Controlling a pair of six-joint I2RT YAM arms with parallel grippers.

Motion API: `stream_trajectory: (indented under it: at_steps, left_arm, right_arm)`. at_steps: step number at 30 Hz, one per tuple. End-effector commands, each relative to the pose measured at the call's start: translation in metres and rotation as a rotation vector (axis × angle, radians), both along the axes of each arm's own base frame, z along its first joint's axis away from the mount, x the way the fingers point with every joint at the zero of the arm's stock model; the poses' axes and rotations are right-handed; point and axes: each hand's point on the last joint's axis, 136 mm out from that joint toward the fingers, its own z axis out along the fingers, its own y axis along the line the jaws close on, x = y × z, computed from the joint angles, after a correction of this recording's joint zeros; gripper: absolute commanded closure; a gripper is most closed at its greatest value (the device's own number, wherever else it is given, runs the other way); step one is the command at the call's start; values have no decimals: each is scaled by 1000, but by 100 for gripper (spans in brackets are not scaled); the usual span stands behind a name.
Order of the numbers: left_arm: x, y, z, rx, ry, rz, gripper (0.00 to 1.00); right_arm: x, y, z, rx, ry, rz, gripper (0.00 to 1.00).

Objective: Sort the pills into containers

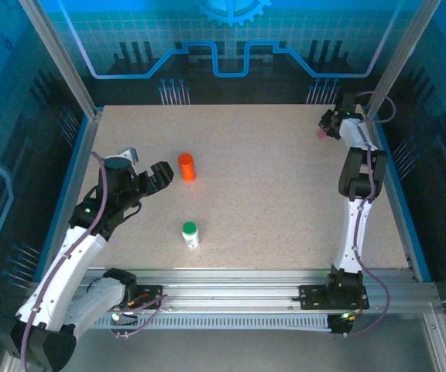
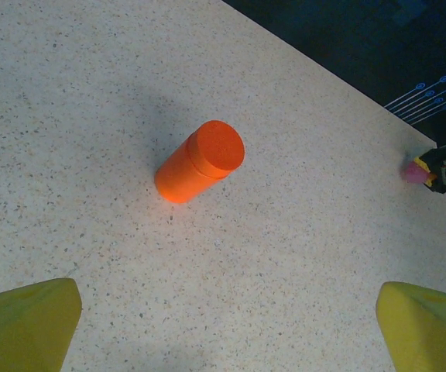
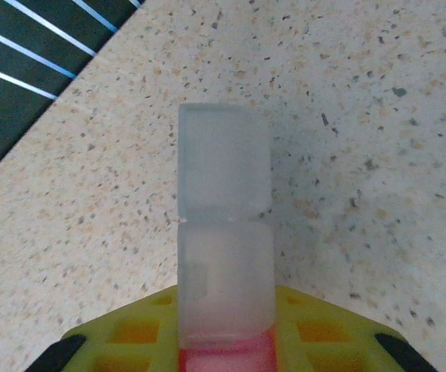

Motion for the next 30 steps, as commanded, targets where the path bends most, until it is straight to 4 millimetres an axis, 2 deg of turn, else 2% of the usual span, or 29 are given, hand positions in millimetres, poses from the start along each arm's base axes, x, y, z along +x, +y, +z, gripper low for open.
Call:
stream_trajectory:
  at_steps: [1, 4, 7, 10, 14, 15, 16, 18, 21, 24, 28, 30]
  left_arm:
    - [-3, -6, 6, -30, -24, -18, 1]
    - [-3, -6, 9, -40, -34, -16, 1]
    - [-2, -9, 10, -64, -45, -14, 1]
    - [1, -13, 9, -90, -49, -16, 1]
    - [4, -17, 13, -94, -48, -26, 1]
    - [4, -18, 15, -96, -52, -29, 1]
    - [4, -19, 15, -97, -52, -29, 1]
    - [4, -20, 15, -98, -54, -30, 1]
    - [6, -20, 14, -87, -53, -24, 1]
    - [8, -21, 13, -81, -53, -19, 1]
    - [11, -26, 5, -71, -34, -30, 1]
    - [12, -29, 0, -60, -21, -37, 1]
  right_arm:
    - [-5, 12, 72, 50, -158, 40, 86]
    - [-33, 32, 93, 140, -227, 54, 88]
    - [-73, 65, 96, 263, -280, 56, 88]
    - [-116, 112, 83, 323, -273, 99, 90]
    - [-171, 179, 59, 322, -247, 188, 87]
    - [-177, 196, 64, 312, -275, 215, 87]
    - [-192, 210, 52, 299, -253, 237, 87]
    - [-209, 236, 44, 270, -254, 273, 86]
    - [-222, 268, 36, 241, -267, 315, 85]
    - [-224, 292, 31, 225, -284, 348, 84]
    - [-221, 308, 27, 232, -303, 340, 82]
    - [-220, 315, 25, 236, -308, 343, 77]
